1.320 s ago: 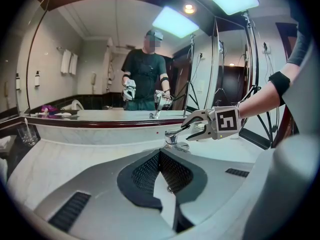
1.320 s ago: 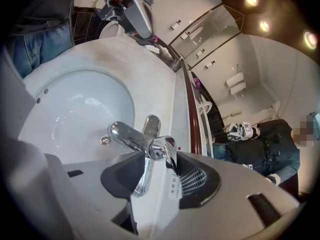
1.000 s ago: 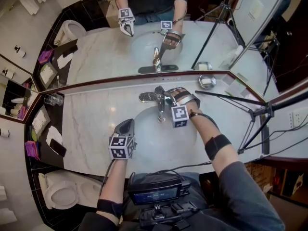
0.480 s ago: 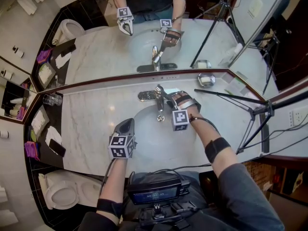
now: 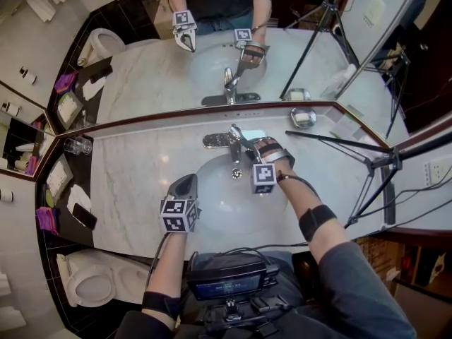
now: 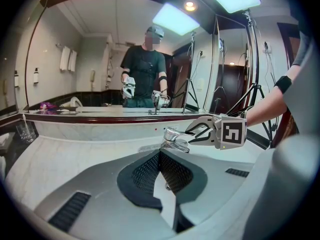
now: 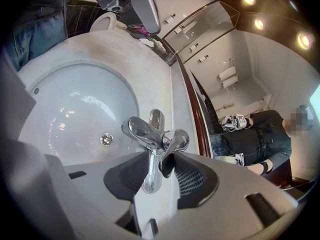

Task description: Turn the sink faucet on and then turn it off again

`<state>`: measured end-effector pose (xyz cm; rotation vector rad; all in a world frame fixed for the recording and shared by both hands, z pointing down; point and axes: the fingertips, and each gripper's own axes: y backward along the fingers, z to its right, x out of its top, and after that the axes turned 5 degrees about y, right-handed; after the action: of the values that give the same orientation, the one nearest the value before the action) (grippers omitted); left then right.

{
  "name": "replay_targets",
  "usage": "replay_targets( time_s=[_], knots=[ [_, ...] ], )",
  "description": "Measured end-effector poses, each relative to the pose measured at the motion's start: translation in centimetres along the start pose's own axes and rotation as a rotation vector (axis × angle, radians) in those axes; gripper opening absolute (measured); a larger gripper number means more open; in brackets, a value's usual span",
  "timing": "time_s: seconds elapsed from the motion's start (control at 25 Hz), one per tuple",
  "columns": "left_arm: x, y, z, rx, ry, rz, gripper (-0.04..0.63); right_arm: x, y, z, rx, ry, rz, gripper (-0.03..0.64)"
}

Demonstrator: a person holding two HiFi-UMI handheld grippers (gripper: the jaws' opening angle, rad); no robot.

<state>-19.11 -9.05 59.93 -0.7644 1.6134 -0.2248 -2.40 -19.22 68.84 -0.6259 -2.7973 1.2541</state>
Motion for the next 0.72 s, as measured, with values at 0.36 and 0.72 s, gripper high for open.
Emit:
replay_targets(
  time_s=[0.36, 0.72],
  knots=[
    [-0.4, 0.3, -0.2, 0.011, 0.007, 0.002, 0.003, 0.7, 1.5, 0.8, 0.002, -0.194, 0.008, 0.164],
    [-0.1, 0.1, 0.3, 0.003, 0.004, 0.015, 0.003, 0.3, 5.9, 2.1, -0.079, -0.462, 0.075, 0.100]
  ],
)
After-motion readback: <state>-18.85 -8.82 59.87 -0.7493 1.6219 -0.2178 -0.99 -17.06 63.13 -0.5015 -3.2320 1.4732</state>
